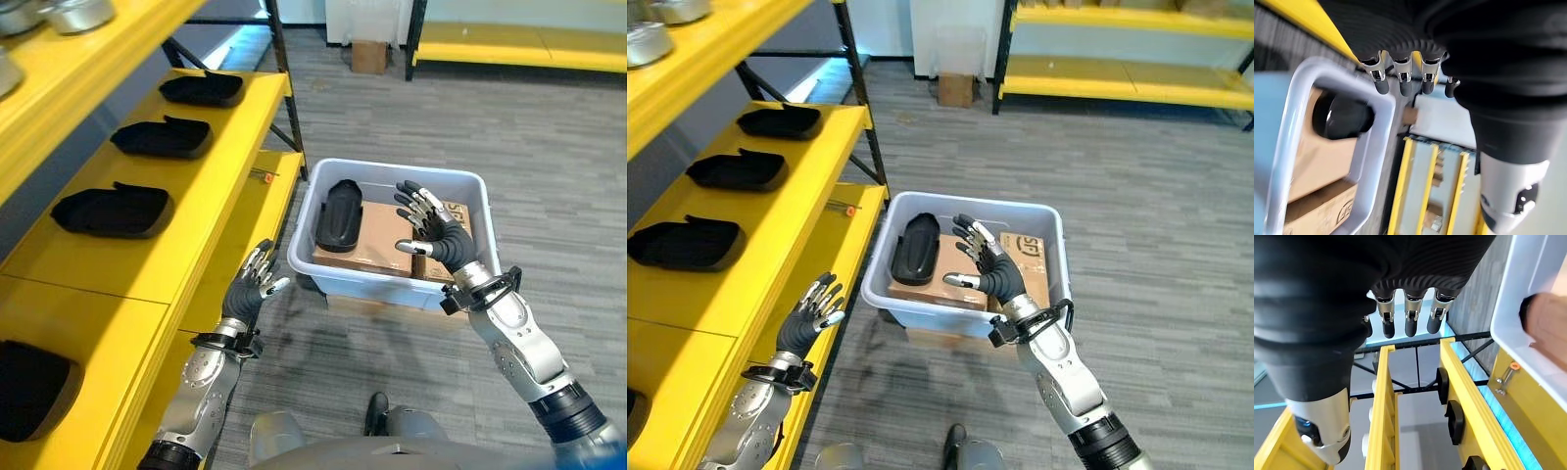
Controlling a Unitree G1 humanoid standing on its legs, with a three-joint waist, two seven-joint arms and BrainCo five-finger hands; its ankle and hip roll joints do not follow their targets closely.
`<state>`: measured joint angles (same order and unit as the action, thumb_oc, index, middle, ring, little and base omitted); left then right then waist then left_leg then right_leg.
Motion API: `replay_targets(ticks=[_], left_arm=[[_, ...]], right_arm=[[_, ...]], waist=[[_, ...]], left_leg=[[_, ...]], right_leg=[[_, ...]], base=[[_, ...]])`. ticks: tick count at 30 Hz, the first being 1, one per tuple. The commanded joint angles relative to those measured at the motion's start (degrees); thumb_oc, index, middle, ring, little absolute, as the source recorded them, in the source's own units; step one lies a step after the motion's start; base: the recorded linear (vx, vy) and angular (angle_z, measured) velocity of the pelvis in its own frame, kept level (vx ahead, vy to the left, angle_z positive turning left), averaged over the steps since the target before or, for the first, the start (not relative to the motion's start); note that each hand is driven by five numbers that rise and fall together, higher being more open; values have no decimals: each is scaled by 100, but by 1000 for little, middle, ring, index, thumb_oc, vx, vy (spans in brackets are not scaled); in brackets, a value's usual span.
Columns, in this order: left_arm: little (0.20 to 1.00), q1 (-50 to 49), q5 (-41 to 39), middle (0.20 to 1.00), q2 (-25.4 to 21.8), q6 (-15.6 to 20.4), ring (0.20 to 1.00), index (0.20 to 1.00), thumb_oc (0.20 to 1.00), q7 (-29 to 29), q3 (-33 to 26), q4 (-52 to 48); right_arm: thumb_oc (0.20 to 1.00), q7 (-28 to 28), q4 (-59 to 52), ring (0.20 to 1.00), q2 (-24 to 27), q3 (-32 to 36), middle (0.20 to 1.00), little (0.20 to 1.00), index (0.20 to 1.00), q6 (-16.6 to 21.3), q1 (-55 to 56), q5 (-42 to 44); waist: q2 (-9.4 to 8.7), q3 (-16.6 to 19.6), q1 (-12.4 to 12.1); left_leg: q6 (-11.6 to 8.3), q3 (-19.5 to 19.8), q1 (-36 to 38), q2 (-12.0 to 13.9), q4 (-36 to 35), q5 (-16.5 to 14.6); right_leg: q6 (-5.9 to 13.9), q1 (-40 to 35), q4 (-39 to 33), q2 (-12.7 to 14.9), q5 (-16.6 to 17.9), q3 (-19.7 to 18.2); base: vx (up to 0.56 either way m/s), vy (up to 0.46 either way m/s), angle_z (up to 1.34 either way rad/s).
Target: Move parts from the plastic box to the shelf.
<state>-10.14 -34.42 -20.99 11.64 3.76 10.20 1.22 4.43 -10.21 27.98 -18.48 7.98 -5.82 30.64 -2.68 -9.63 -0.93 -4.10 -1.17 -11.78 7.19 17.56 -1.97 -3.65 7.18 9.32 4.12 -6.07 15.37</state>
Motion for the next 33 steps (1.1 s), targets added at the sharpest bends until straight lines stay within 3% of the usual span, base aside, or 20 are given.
replay_targets(ticks=[1,2,3,4,5,6,8,9,12,13,16,17,22,27,28,29,30,31,33], left_arm=[[1000,12,-75,1000,-176,286,1000,1000,1000,28,-152,-555],[1000,68,-10,1000,-172,351,1000,1000,1000,-25,-153,-502],[1000,71,-10,1000,-172,352,1000,1000,1000,-25,-152,-501],[1000,101,30,1000,-139,433,1000,1000,1000,-85,-202,-450],[1000,104,31,1000,-138,436,1000,1000,1000,-86,-199,-445],[1000,30,-32,1000,-125,460,1000,1000,1000,-45,-263,-517],[1000,-10,5,1000,-117,496,1000,1000,1000,-54,-323,-555],[1000,110,-65,1000,-163,500,1000,1000,1000,-60,-326,-563],[1000,115,21,1000,-313,530,1000,1000,1000,-69,-396,-624],[1000,178,0,1000,-405,560,1000,1000,1000,-159,-487,-664],[1000,224,58,1000,-440,591,1000,1000,1000,-236,-535,-650],[1000,239,102,1000,-482,597,1000,1000,1000,-303,-587,-631],[1000,297,197,1000,-527,609,1000,1000,1000,-407,-635,-616],[1000,527,266,1000,-639,637,1000,1000,1000,-507,-592,-697],[1000,665,347,1000,-699,662,1000,1000,1000,-573,-572,-727],[1000,685,355,1000,-700,664,1000,1000,1000,-579,-583,-723],[1000,797,363,1000,-721,693,1000,1000,1000,-662,-622,-780],[1000,856,375,1000,-702,713,1000,1000,1000,-719,-626,-756],[1000,1100,455,1000,-656,735,1000,1000,1000,-728,-451,-707]], right_arm=[[1000,80,-501,1000,21,228,1000,1000,1000,355,-3,266],[1000,51,-393,1000,-8,230,1000,1000,1000,403,35,259],[1000,52,-393,1000,-7,232,1000,1000,1000,403,34,259],[1000,12,-343,1000,-81,246,1000,1000,1000,444,64,159],[1000,11,-343,1000,-82,247,1000,1000,1000,445,65,157],[1000,39,-318,1000,-151,242,1000,1000,1000,401,152,178],[1000,129,-358,1000,-263,219,1000,1000,1000,367,223,134],[1000,179,-333,1000,-361,214,1000,1000,1000,322,206,203],[1000,187,-283,1000,-428,183,1000,1000,1000,253,207,160],[1000,151,-226,1000,-466,140,1000,1000,1000,226,145,141],[1000,156,-201,1000,-493,132,1000,1000,1000,209,78,124],[1000,141,-204,1000,-519,117,1000,1000,1000,203,-10,106],[1000,134,-226,1000,-521,163,1000,1000,1000,173,-26,111],[1000,73,-186,1000,-625,62,1000,1000,1000,184,-192,139],[1000,51,-149,1000,-696,-126,1000,1000,1000,156,-421,129],[1000,43,-134,1000,-704,-133,1000,1000,1000,160,-457,125],[1000,30,-62,1000,-731,-331,1000,1000,1000,169,-771,97],[1000,45,-88,1000,-736,-408,1000,1000,1000,174,-872,78],[1000,60,-265,1000,-687,-347,1000,1000,1000,213,-757,161]], waist=[[153,-230,-30],[196,-318,-166],[202,-314,-165],[271,-283,-226],[270,-285,-230],[331,-226,-228],[340,-127,-285],[223,-62,-299],[94,-26,-303],[6,5,-290],[-78,21,-264],[-164,2,-272],[-293,-95,-281],[-253,-258,-256],[-249,-383,-321],[-263,-421,-319],[-233,-606,-413],[-290,-686,-403],[-385,-789,-275]], left_leg=[[-39,-215,-138,392,-1119,964],[-171,113,-391,293,-1972,1248],[-169,118,-394,296,-1990,1268],[-346,367,-447,317,-2220,1465],[-349,364,-443,319,-2222,1466],[-237,370,-209,333,-2187,1309],[-251,358,-50,326,-2113,1289],[-71,242,-48,153,-1771,951],[67,33,-54,10,-1543,733],[173,-133,-102,-97,-1424,572],[223,-231,-188,-195,-1314,449],[288,-291,-262,-254,-1206,333],[399,-261,-463,-359,-939,111],[505,-386,-287,-308,-1095,48],[441,-602,-85,-219,-1200,-136],[470,-654,-107,-228,-1204,-57],[304,-851,38,2,-1133,-244],[281,-915,47,74,-1070,-248],[235,-853,-44,117,-998,-112]], right_leg=[[654,-751,-865,341,140,51],[741,-938,-986,355,127,-23],[740,-934,-996,350,141,-19],[821,-1088,-1086,343,83,-147],[819,-1090,-1088,341,83,-151],[907,-1178,-1049,377,12,-274],[960,-1281,-1086,485,65,-400],[1154,-1359,-1033,828,181,-426],[1258,-1274,-964,1058,333,-572],[1350,-1169,-954,1233,544,-563],[1400,-1040,-925,1322,734,-546],[1459,-936,-917,1386,970,-508],[1513,-851,-843,1444,1227,-430],[1496,-374,-154,1479,1418,-308],[1599,-87,-290,1683,1565,235],[1556,-81,-338,1693,1638,271],[1622,177,-842,1697,1584,730],[1613,314,-1000,1679,1560,783],[1439,351,-940,1525,1351,246]], base=[[379,180,-26],[199,115,4],[410,268,-29],[213,145,-50],[336,266,-72],[319,341,-76],[382,404,-93],[327,350,-93],[216,277,-78],[133,224,-46],[101,173,-10],[51,86,6],[67,97,-7],[21,109,-10],[-20,27,-29],[29,-48,-83],[-5,-139,-97],[21,-219,-139],[0,-176,-70]])
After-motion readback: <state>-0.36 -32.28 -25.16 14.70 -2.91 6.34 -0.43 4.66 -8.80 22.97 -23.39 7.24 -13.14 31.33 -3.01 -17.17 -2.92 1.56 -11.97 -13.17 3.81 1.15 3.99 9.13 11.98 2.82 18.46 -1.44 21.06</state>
